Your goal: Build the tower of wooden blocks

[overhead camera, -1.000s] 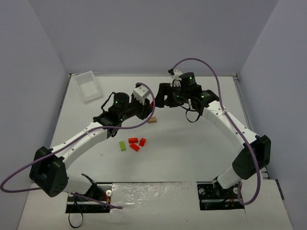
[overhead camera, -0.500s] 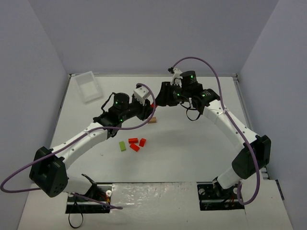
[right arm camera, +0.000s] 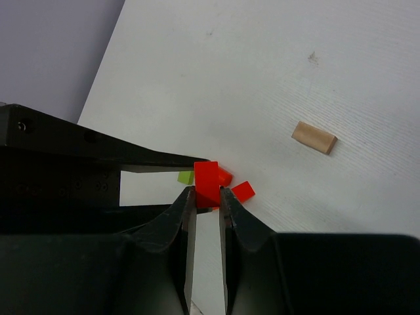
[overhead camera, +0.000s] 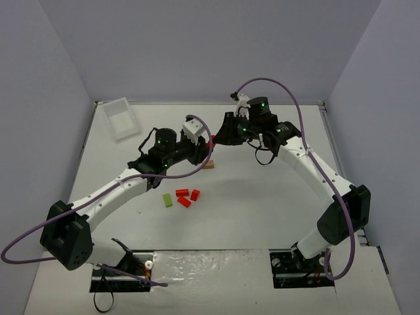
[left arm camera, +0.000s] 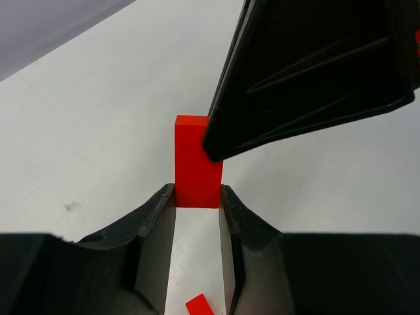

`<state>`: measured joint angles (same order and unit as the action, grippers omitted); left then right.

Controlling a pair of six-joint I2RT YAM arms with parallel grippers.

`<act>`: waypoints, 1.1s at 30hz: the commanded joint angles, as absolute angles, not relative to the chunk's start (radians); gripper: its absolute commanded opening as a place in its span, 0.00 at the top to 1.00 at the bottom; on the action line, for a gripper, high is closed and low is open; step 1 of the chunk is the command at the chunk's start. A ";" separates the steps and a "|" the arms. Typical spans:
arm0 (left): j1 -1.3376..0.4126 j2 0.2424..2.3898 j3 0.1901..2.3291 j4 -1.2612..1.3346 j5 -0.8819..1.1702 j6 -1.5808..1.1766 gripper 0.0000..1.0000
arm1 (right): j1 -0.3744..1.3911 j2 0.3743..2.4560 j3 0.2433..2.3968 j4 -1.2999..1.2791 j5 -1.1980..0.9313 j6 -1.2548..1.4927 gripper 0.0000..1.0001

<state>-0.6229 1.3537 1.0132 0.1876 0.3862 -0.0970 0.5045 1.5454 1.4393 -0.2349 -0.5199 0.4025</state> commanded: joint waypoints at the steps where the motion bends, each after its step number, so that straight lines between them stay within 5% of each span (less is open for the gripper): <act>1: -0.634 1.324 1.012 0.262 0.382 -0.129 0.62 | 0.507 1.492 1.443 -0.163 -0.497 0.373 1.00; 6: -0.634 1.297 0.984 0.261 0.311 -0.161 0.25 | 0.529 1.470 1.429 -0.164 -0.408 0.340 1.00; 12: -0.632 1.179 0.912 0.157 0.081 -0.252 0.10 | 0.608 1.492 1.422 -0.164 -0.188 0.293 1.00; 20: -0.601 0.983 0.954 -0.437 -0.379 -0.461 0.03 | 0.767 1.619 1.419 -0.133 0.207 0.329 1.00; 33: -0.463 0.709 0.740 -0.646 -0.381 -0.603 0.03 | 0.845 1.770 1.355 0.055 0.450 0.417 1.00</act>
